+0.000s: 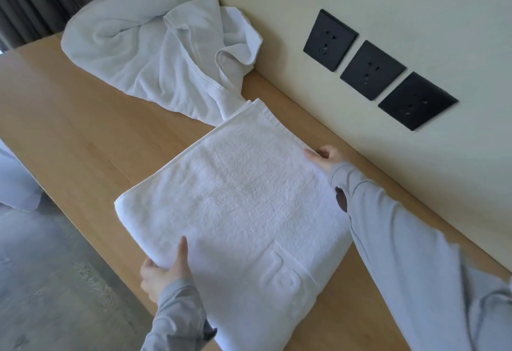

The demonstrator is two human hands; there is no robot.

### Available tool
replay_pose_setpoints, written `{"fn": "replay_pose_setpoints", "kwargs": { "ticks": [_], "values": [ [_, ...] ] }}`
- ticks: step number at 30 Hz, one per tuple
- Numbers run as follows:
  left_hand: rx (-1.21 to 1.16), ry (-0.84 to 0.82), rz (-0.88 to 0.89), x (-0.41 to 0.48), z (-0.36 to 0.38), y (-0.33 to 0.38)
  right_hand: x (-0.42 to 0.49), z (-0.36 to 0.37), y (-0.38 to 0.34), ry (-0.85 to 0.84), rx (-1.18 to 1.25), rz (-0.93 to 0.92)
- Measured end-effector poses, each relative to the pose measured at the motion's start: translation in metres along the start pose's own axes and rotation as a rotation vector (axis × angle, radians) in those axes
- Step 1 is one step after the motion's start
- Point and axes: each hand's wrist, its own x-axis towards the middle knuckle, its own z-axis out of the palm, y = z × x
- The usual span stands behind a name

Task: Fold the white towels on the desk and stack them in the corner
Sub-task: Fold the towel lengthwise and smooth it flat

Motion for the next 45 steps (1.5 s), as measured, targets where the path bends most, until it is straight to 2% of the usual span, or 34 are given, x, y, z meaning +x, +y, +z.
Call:
{"fn": "replay_pose_setpoints", "kwargs": {
  "ticks": [2, 4, 7, 9, 13, 19, 23, 26, 28, 30, 31, 33, 34, 36, 38, 39, 40, 42, 45],
  "values": [
    [-0.042, -0.004, -0.064, 0.003, 0.002, 0.003, 0.003, -0.003, 0.002, -0.076, -0.062, 0.051],
    [-0.032, -0.043, -0.051, 0.005, 0.004, 0.006, 0.006, -0.003, 0.000, -0.144, -0.119, 0.097],
    [-0.039, -0.033, 0.073, -0.001, 0.006, 0.010, 0.004, -0.003, -0.003, -0.198, -0.231, 0.114],
    [-0.037, -0.022, 0.177, -0.008, 0.003, 0.016, -0.006, -0.008, -0.006, -0.167, -0.217, 0.044],
    [0.003, -0.100, 0.463, -0.020, -0.005, 0.046, -0.057, -0.032, 0.000, 0.051, -0.056, -0.092],
    [0.264, -0.403, 0.821, -0.037, 0.019, 0.121, -0.187, -0.061, 0.060, 0.387, 0.381, 0.127],
    [0.601, -0.577, 0.948, -0.053, 0.074, 0.139, -0.255, -0.042, 0.102, 0.559, 0.668, 0.302],
    [0.779, -0.656, 0.978, -0.054, 0.113, 0.113, -0.276, -0.011, 0.137, 0.659, 0.709, 0.432],
    [0.910, -0.679, 0.940, -0.050, 0.129, 0.089, -0.279, 0.007, 0.155, 0.644, 0.717, 0.498],
    [1.018, -0.582, 0.946, -0.043, 0.133, 0.072, -0.282, 0.018, 0.171, 0.590, 0.656, 0.583],
    [1.056, -0.478, 1.010, -0.040, 0.132, 0.066, -0.282, 0.021, 0.177, 0.603, 0.539, 0.617],
    [1.061, -0.258, 1.273, -0.040, 0.124, 0.052, -0.274, 0.021, 0.183, 0.777, 0.153, 0.642],
    [1.016, -0.227, 1.414, -0.047, 0.118, 0.041, -0.267, 0.023, 0.175, 0.889, 0.000, 0.571],
    [0.979, -0.351, 1.646, -0.072, 0.106, 0.009, -0.243, 0.036, 0.135, 0.946, -0.163, 0.267],
    [1.114, -0.534, 1.772, -0.088, 0.095, -0.021, -0.217, 0.064, 0.098, 0.771, -0.357, -0.045],
    [1.199, -0.598, 1.783, -0.087, 0.091, -0.026, -0.209, 0.075, 0.090, 0.649, -0.403, -0.122],
    [1.276, -0.643, 1.773, -0.079, 0.088, -0.024, -0.204, 0.079, 0.092, 0.544, -0.405, -0.126],
    [1.327, -0.633, 1.788, -0.047, 0.087, -0.006, -0.205, 0.073, 0.119, 0.429, -0.443, -0.008],
    [1.280, -0.497, 1.762, -0.012, 0.098, 0.028, -0.217, 0.047, 0.165, 0.472, -0.468, 0.298]
  ]
}}
